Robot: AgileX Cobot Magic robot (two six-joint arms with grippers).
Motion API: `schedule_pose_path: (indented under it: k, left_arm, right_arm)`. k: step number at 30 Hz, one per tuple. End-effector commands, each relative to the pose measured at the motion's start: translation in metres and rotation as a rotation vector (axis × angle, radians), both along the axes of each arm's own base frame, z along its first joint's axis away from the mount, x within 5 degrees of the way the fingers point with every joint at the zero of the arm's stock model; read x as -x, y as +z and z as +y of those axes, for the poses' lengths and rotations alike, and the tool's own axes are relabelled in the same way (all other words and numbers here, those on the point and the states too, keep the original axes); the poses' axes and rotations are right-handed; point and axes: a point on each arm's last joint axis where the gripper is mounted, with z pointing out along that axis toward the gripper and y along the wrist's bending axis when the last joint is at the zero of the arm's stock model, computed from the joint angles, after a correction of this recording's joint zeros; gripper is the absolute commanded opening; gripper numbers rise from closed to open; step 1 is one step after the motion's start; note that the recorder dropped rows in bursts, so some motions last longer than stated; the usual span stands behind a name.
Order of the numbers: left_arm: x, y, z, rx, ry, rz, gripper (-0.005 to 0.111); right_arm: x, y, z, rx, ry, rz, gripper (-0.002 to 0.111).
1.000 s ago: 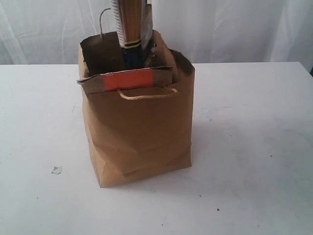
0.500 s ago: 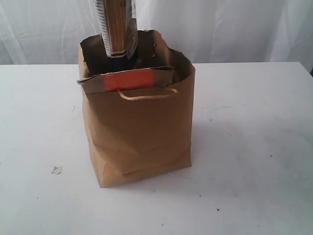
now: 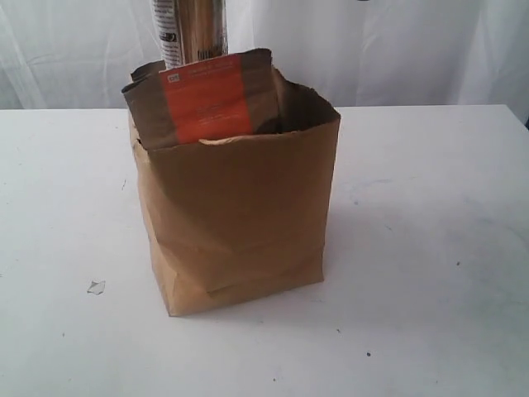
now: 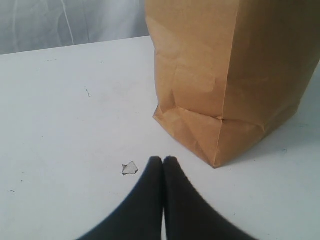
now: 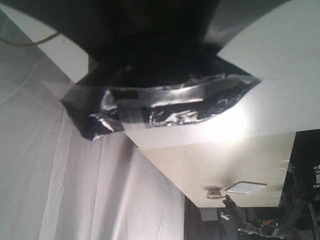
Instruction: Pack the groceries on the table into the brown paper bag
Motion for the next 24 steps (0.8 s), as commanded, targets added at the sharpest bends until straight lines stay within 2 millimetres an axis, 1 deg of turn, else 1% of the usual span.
schedule_pose_path:
  k: [1, 3, 9, 16, 19, 22, 24]
  left_arm:
    - [0.000, -0.001, 0.000, 0.004, 0.003, 0.000, 0.000]
    - [0.000, -0.001, 0.000, 0.004, 0.003, 0.000, 0.000]
    - [0.000, -0.001, 0.000, 0.004, 0.003, 0.000, 0.000]
    - [0.000, -0.001, 0.000, 0.004, 0.003, 0.000, 0.000]
    - [0.000, -0.001, 0.000, 0.004, 0.003, 0.000, 0.000]
    - [0.000, -0.001, 0.000, 0.004, 0.003, 0.000, 0.000]
    - [0.000, -0.001, 0.000, 0.004, 0.003, 0.000, 0.000]
  right_arm:
    - [0.018, 0.001, -0.008, 0.020, -0.009, 0.028, 0.000]
    - [0.029, 0.002, -0.013, 0.038, -0.020, 0.055, 0.000]
    - [0.048, -0.002, -0.024, 0.077, -0.051, 0.142, 0.000]
    - [0.065, -0.016, -0.032, 0.117, -0.063, 0.202, 0.000]
    - [0.066, -0.020, -0.035, 0.121, -0.100, 0.198, 0.000]
    - [0.064, -0.024, -0.034, 0.133, -0.099, 0.206, 0.000]
    - [0.060, -0.038, -0.033, 0.157, -0.106, 0.263, 0.000]
